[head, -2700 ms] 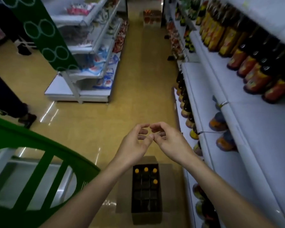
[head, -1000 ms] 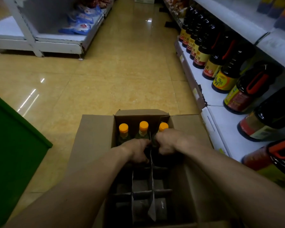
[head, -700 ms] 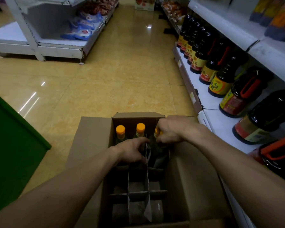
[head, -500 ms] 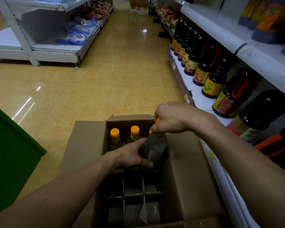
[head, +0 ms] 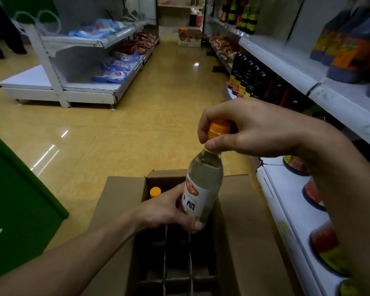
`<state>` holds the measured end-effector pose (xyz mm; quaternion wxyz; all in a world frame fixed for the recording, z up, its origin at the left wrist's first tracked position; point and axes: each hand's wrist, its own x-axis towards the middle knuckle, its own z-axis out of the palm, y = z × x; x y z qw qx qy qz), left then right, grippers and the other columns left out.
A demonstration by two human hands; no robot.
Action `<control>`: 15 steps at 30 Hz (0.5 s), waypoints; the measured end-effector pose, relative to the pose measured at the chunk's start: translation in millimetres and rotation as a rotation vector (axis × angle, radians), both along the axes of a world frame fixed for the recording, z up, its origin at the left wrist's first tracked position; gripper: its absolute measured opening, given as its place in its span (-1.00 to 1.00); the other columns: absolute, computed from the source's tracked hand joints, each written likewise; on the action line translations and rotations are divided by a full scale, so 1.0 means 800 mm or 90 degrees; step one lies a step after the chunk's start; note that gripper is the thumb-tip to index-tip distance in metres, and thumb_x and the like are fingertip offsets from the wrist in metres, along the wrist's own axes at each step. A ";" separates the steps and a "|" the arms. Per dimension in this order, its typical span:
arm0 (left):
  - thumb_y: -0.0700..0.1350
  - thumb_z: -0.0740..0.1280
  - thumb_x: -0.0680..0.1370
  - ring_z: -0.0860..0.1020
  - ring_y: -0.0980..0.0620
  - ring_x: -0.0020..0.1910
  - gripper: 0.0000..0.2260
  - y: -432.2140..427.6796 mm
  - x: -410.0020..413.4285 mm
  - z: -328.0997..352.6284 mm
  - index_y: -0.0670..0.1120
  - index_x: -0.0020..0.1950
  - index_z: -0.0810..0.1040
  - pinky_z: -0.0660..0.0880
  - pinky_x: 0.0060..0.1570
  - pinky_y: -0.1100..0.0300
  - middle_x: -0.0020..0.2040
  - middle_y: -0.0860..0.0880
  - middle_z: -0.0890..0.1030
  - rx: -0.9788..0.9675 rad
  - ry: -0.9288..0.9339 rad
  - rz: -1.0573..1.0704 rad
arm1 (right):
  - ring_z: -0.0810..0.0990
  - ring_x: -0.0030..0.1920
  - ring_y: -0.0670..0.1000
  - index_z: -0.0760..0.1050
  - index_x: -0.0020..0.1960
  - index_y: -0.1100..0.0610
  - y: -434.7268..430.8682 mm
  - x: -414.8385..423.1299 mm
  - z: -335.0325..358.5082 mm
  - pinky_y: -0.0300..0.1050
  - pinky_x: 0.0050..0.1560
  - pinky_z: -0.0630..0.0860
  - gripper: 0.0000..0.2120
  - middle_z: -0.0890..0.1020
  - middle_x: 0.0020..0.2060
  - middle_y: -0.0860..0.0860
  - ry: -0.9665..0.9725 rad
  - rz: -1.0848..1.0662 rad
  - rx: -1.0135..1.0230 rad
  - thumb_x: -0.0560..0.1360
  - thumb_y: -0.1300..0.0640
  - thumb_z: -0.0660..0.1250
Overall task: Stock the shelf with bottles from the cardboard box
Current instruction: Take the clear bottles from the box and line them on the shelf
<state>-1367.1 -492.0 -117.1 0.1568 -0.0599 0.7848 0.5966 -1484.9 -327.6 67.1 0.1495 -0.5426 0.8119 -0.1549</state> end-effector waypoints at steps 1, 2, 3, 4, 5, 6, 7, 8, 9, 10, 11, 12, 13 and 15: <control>-0.31 0.54 0.44 0.65 0.32 0.02 -0.41 0.001 0.001 0.005 0.16 0.28 0.39 0.55 -0.04 0.42 0.12 0.05 0.64 0.004 0.009 0.014 | 0.52 0.11 -0.08 0.51 0.07 -0.21 -0.001 0.000 0.001 0.10 0.12 0.58 -0.89 0.52 0.07 -0.20 -0.001 0.007 -0.003 0.57 -0.05 0.40; -0.34 0.54 0.44 0.65 0.33 -0.03 -0.43 0.002 0.003 0.008 0.14 0.24 0.39 0.55 -0.08 0.43 0.08 0.06 0.64 0.007 0.021 0.031 | 0.52 0.12 -0.08 0.51 0.08 -0.22 -0.002 0.000 0.000 0.11 0.12 0.58 -0.88 0.52 0.08 -0.21 -0.001 0.013 -0.010 0.58 -0.04 0.39; -0.35 0.54 0.43 0.66 0.32 -0.07 -0.43 0.003 0.004 0.009 0.13 0.22 0.40 0.55 -0.10 0.43 0.05 0.06 0.64 0.009 0.031 0.050 | 0.51 0.13 -0.08 0.50 0.10 -0.22 -0.004 0.000 -0.002 0.09 0.12 0.57 -0.86 0.51 0.09 -0.21 -0.003 0.016 -0.018 0.59 -0.03 0.38; -0.34 0.55 0.43 0.66 0.32 -0.07 -0.44 0.004 0.005 0.008 0.12 0.22 0.41 0.55 -0.11 0.43 0.03 0.07 0.65 0.010 0.039 0.068 | 0.50 0.13 -0.09 0.49 0.12 -0.24 -0.006 0.000 -0.005 0.05 0.11 0.57 -0.85 0.49 0.11 -0.22 -0.005 0.013 -0.029 0.60 -0.02 0.37; -0.33 0.56 0.42 0.66 0.30 -0.06 -0.44 0.006 0.007 0.007 0.11 0.23 0.41 0.55 -0.11 0.43 0.02 0.08 0.66 0.014 0.047 0.086 | 0.49 0.14 -0.09 0.47 0.15 -0.26 -0.009 0.001 -0.009 0.00 0.09 0.55 -0.82 0.48 0.14 -0.22 -0.004 0.006 -0.044 0.61 -0.01 0.36; -0.31 0.56 0.42 0.67 0.29 -0.04 -0.45 0.008 0.009 0.006 0.10 0.24 0.42 0.55 -0.10 0.43 0.03 0.09 0.67 0.018 0.055 0.102 | 0.49 0.15 -0.10 0.46 0.20 -0.28 -0.012 0.001 -0.015 -0.05 0.06 0.54 -0.78 0.47 0.17 -0.21 -0.002 -0.005 -0.066 0.61 -0.01 0.35; -0.30 0.57 0.42 0.67 0.28 -0.02 -0.44 0.010 0.011 0.003 0.09 0.26 0.42 0.55 -0.09 0.43 0.03 0.09 0.68 0.023 0.063 0.119 | 0.48 0.14 -0.12 0.43 0.24 -0.30 -0.015 0.000 -0.021 -0.10 0.03 0.52 -0.73 0.46 0.21 -0.20 -0.003 -0.017 -0.093 0.61 -0.02 0.35; -0.29 0.57 0.42 0.66 0.27 0.00 -0.44 0.012 0.013 0.000 0.09 0.27 0.42 0.55 -0.08 0.43 0.04 0.09 0.68 0.030 0.070 0.139 | 0.48 0.13 -0.16 0.41 0.29 -0.31 -0.017 0.000 -0.028 -0.14 0.00 0.51 -0.69 0.45 0.23 -0.18 -0.009 -0.028 -0.121 0.61 -0.03 0.35; -0.29 0.57 0.41 0.66 0.27 0.01 -0.44 0.015 0.014 -0.002 0.09 0.27 0.42 0.55 -0.08 0.44 0.04 0.10 0.68 0.038 0.078 0.161 | 0.49 0.13 -0.17 0.38 0.34 -0.31 -0.020 -0.001 -0.034 -0.18 -0.03 0.50 -0.64 0.45 0.23 -0.18 -0.019 -0.035 -0.146 0.61 -0.04 0.35; -0.28 0.58 0.41 0.66 0.28 0.03 -0.44 0.017 0.015 -0.005 0.11 0.26 0.42 0.55 -0.09 0.44 0.04 0.12 0.69 0.042 0.085 0.183 | 0.49 0.12 -0.18 0.35 0.38 -0.30 -0.022 -0.002 -0.039 -0.21 -0.05 0.49 -0.61 0.46 0.22 -0.18 -0.026 -0.038 -0.163 0.61 -0.06 0.35; -0.26 0.58 0.41 0.66 0.28 0.03 -0.44 0.019 0.015 -0.006 0.13 0.25 0.42 0.55 -0.09 0.44 0.02 0.15 0.70 0.044 0.092 0.202 | 0.50 0.12 -0.19 0.33 0.41 -0.27 -0.025 -0.003 -0.044 -0.23 -0.07 0.47 -0.58 0.46 0.22 -0.17 -0.030 -0.038 -0.175 0.61 -0.07 0.36; -0.24 0.59 0.40 0.65 0.29 0.04 -0.43 0.020 0.014 -0.007 0.15 0.25 0.42 0.56 -0.09 0.44 0.02 0.18 0.70 0.043 0.097 0.218 | 0.50 0.12 -0.18 0.32 0.43 -0.25 -0.026 -0.005 -0.047 -0.23 -0.07 0.47 -0.56 0.46 0.22 -0.17 -0.033 -0.040 -0.185 0.60 -0.09 0.36; -0.21 0.60 0.40 0.65 0.29 0.05 -0.43 0.022 0.014 -0.007 0.16 0.25 0.42 0.57 -0.08 0.42 0.03 0.18 0.70 0.042 0.100 0.229 | 0.51 0.12 -0.18 0.30 0.45 -0.24 -0.028 -0.006 -0.051 -0.23 -0.06 0.48 -0.54 0.46 0.22 -0.16 -0.037 -0.045 -0.195 0.60 -0.10 0.36; -0.17 0.61 0.39 0.64 0.32 0.06 -0.42 0.026 0.013 -0.006 0.18 0.26 0.41 0.58 -0.08 0.42 0.08 0.16 0.68 0.037 0.108 0.250 | 0.52 0.11 -0.17 0.28 0.47 -0.21 -0.031 -0.006 -0.055 -0.20 -0.03 0.52 -0.51 0.47 0.15 -0.19 -0.056 -0.061 -0.221 0.60 -0.11 0.35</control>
